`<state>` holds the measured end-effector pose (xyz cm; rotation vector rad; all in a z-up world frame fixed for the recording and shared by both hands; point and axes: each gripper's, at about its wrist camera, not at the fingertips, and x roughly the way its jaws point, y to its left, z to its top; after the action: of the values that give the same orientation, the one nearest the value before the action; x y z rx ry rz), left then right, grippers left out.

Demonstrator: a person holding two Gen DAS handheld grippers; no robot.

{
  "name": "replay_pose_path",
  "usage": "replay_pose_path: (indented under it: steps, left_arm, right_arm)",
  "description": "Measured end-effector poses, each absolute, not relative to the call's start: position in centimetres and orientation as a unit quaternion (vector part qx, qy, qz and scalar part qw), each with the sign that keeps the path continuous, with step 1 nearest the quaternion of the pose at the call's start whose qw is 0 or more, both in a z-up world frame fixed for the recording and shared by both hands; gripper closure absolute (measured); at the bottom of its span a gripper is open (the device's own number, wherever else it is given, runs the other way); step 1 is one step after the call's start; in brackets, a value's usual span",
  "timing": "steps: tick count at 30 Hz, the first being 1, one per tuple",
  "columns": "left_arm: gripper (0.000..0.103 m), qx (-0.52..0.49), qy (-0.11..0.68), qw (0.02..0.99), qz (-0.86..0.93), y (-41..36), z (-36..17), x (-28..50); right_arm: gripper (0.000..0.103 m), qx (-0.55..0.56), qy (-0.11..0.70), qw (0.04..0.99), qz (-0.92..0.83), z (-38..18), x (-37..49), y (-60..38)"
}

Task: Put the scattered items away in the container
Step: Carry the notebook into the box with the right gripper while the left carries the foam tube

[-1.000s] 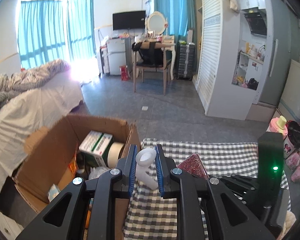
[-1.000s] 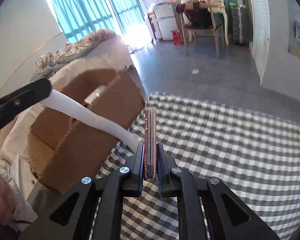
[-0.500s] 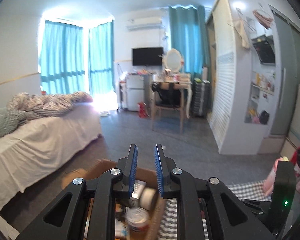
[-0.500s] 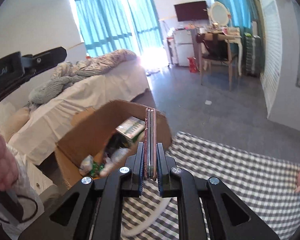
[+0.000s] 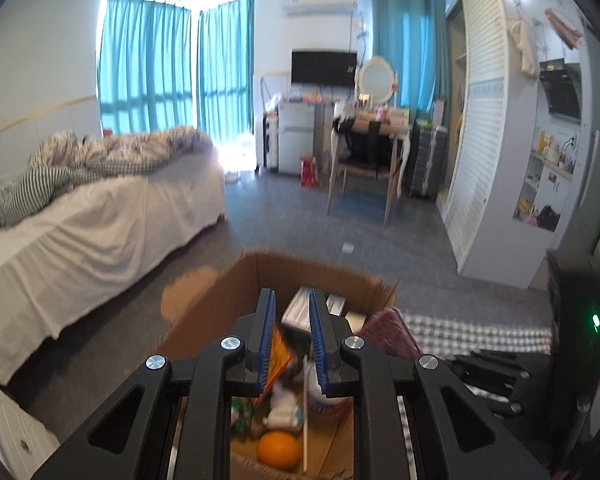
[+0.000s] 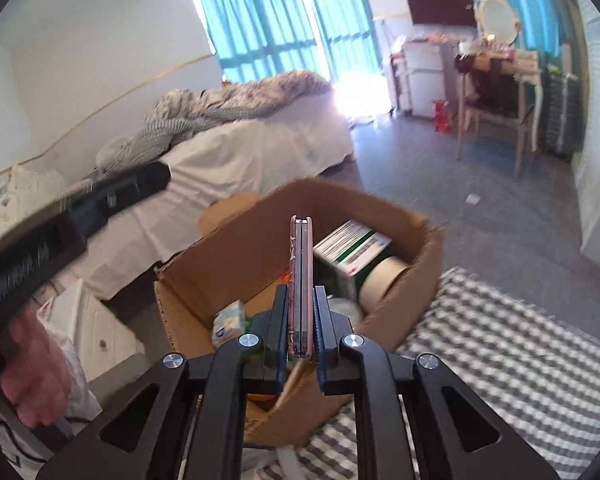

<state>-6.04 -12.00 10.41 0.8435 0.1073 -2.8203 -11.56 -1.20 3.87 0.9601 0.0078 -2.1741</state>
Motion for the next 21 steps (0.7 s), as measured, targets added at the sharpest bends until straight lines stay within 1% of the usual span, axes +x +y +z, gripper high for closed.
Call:
replay_pose_path:
  steps: [4, 5, 6, 8, 9, 11, 13, 14, 17, 21]
  left_arm:
    - [0.082, 0.333, 0.031, 0.097, -0.938, -12.5, 7.4, -6.6]
    - [0.078, 0.342, 0.03, 0.095, -0.934, -12.4, 6.8, -6.8]
    - [0.069, 0.353, 0.03, 0.095, -0.93, -12.4, 6.1, -7.0]
    - [0.054, 0.36, 0.035, 0.097, -0.927, -12.5, 5.1, -7.0]
    - [0.044, 0.359, 0.04, 0.101, -0.927, -12.7, 5.0, -6.9]
    - [0.036, 0.359, 0.035, 0.102, -0.927, -12.5, 4.9, -6.9]
    - [0.035, 0.353, 0.028, 0.101, -0.93, -12.2, 4.9, -6.7]
    - [0.034, 0.352, 0.026, 0.098, -0.931, -11.8, 5.0, -6.6]
    - [0.024, 0.345, 0.02, 0.08, -0.935, -10.5, 5.1, -6.5]
    - [0.022, 0.327, 0.0, 0.051, -0.944, -8.2, 5.3, -5.6]
  right_arm:
    - [0.093, 0.413, 0.021, 0.377, -0.829, 1.0, -12.6, -3.7]
    - [0.093, 0.418, 0.029, 0.374, -0.827, 0.4, -12.7, -4.1]
    - [0.093, 0.42, 0.034, 0.367, -0.829, -0.1, -12.7, -4.3]
    - [0.09, 0.423, 0.02, 0.361, -0.831, -0.3, -12.8, -3.7]
    - [0.09, 0.424, 0.015, 0.357, -0.832, 0.0, -12.9, -3.2]
    - [0.086, 0.413, -0.004, 0.348, -0.842, 1.1, -13.0, -1.2]
    - [0.068, 0.407, -0.022, 0.336, -0.849, 2.2, -12.9, 0.8]
    - [0.066, 0.402, -0.031, 0.323, -0.856, 2.8, -13.0, 2.3]
    - [0.066, 0.406, -0.052, 0.293, -0.864, 3.7, -12.8, 5.7]
    - [0.066, 0.435, -0.061, 0.26, -0.86, 3.0, -12.4, 8.7]
